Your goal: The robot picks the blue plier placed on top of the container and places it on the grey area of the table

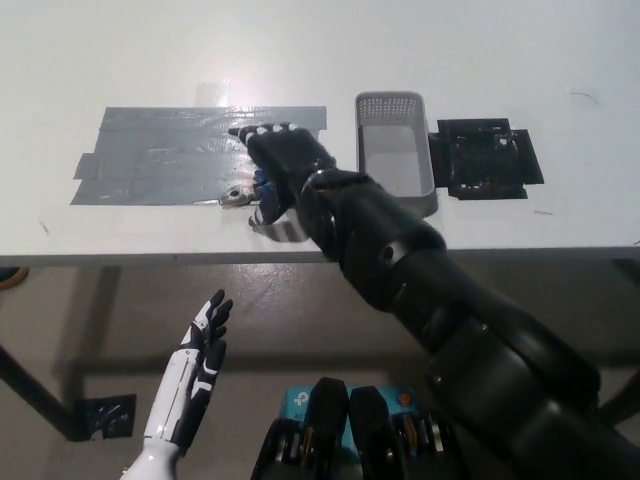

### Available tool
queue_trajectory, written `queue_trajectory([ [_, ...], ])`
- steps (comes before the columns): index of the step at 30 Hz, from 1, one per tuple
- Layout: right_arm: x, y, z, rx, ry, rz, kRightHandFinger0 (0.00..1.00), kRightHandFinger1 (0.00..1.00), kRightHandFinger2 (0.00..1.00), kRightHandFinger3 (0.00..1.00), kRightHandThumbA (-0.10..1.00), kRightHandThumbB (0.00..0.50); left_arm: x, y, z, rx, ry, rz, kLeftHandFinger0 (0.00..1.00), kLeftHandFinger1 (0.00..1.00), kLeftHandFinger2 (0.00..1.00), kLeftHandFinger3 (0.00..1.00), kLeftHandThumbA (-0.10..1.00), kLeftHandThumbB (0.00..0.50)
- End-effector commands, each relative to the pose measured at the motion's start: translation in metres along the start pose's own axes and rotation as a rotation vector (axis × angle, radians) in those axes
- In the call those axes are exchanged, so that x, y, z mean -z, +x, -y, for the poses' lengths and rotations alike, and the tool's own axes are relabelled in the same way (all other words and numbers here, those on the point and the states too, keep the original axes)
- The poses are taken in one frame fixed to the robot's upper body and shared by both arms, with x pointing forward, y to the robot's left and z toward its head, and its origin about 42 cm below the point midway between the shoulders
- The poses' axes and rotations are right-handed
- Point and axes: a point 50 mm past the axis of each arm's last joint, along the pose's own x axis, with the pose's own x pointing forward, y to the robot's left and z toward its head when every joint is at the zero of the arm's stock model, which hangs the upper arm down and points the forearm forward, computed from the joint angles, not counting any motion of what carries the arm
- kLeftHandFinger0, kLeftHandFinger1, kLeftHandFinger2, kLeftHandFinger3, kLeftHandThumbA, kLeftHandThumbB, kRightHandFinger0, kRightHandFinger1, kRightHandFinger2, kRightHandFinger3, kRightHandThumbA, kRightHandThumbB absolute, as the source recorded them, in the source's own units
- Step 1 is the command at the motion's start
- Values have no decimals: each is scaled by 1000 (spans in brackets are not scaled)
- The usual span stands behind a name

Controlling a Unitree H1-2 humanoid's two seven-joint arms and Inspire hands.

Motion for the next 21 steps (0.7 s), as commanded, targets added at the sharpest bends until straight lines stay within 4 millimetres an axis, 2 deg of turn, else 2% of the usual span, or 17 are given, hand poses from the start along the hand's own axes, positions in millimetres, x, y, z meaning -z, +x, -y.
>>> queue_trajectory([
  [1,-21,5,69,168,-29,111,1000,1000,1000,1000,1000,452,-7,2,-1,-3,-8,52,1000,1000,1000,1000,1000,29],
  [3,-26,5,83,211,-46,136,1000,1000,1000,1000,1000,434,-6,-2,-2,-2,-4,52,1000,1000,1000,1000,1000,38],
  [6,-30,3,103,262,-20,172,1000,1000,1000,1000,1000,447,-6,-4,-1,-3,-5,47,1000,1000,1000,1000,1000,43],
  [9,-36,-1,141,338,2,213,1000,1000,1000,1000,1000,450,-7,-1,-1,-4,-10,51,1000,1000,1000,1000,1000,53],
  [12,-40,-10,187,425,42,282,1000,1000,1000,1000,1000,435,-7,-1,-3,-7,-6,53,1000,1000,1000,1000,1000,46],
  [13,-39,-18,209,480,84,332,1000,1000,1000,1000,1000,431,-7,-2,-4,-12,-14,48,1000,1000,1000,1000,1000,45],
  [15,-36,-24,221,514,100,362,1000,1000,1000,1000,1000,424,-7,-2,-3,-18,-17,47,1000,1000,1000,1000,1000,49],
  [16,-33,-32,234,550,117,392,1000,1000,1000,1000,1000,426,-6,-2,-3,-15,-10,48,1000,1000,1000,1000,1000,56],
  [17,-27,-47,249,602,118,431,1000,1000,1000,1000,1000,407,-6,0,-3,-16,-10,50,1000,1000,1000,1000,1000,53],
  [19,-21,-68,262,653,123,476,1000,1000,1000,1000,1000,382,-8,7,-7,-26,-12,59,1000,1000,1000,1000,1000,74],
  [21,-6,-107,265,688,118,526,1000,1000,1000,1000,1000,375,-7,4,-7,-39,-22,52,1000,1000,1000,1000,1000,75],
])
